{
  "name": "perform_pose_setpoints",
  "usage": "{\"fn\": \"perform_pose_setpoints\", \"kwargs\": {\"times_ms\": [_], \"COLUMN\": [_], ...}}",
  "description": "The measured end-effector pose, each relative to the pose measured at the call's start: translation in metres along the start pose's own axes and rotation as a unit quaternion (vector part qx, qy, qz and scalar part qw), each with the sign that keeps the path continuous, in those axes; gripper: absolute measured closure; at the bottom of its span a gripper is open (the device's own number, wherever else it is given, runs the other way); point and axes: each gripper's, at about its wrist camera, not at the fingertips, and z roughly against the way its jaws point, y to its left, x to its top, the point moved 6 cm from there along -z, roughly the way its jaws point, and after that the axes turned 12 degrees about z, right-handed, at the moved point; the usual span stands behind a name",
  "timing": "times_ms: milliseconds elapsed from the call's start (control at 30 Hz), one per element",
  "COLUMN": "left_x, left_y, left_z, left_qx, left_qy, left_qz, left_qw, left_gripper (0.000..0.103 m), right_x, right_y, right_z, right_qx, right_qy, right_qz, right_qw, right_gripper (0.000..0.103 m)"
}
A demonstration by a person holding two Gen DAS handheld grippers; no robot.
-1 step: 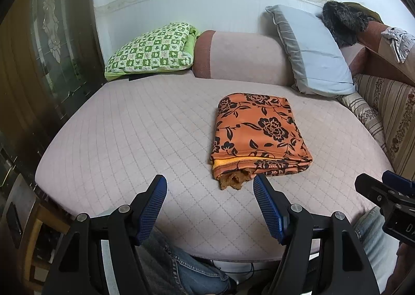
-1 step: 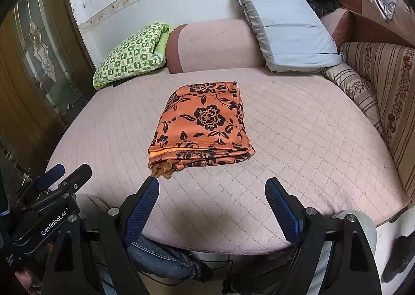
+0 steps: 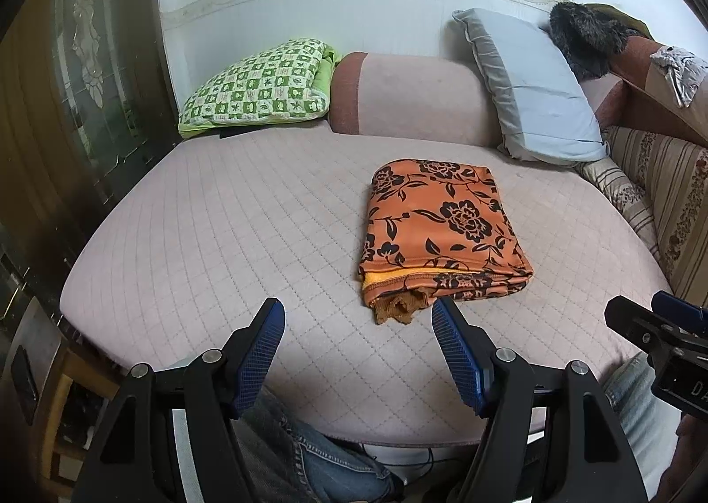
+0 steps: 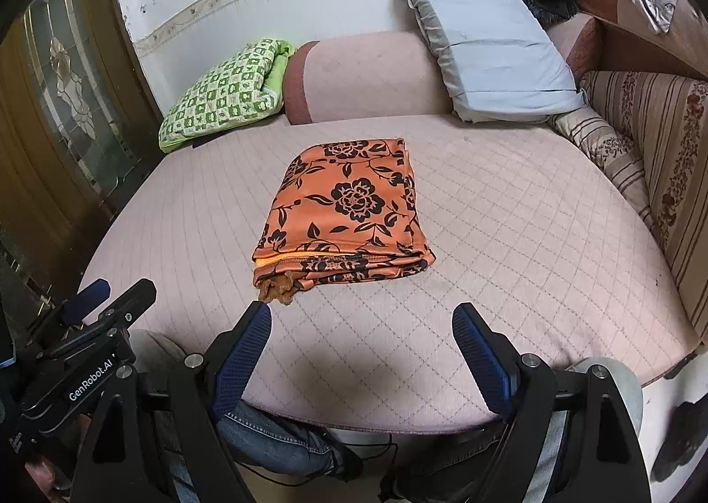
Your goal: Fold small clothes
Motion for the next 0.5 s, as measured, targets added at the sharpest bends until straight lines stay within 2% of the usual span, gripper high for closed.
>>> {"fn": "perform_pose_setpoints", "kwargs": {"times_ms": [500], "left_x": [-0.0029], "left_y": [-0.0048], "left_z": [-0.0054], "left_qx": [-0.008], "left_qy": [0.015], "left_qz": [-0.003], "left_qw": [0.9999], "left_gripper": [0.034], "right_x": [-0.005], "right_y": [-0.0023], "right_z": [-0.0044], "right_qx": [-0.003], "right_qy": [0.006], "right_qz": [-0.007], "right_qw": [1.0], "right_gripper": [0.017]}}
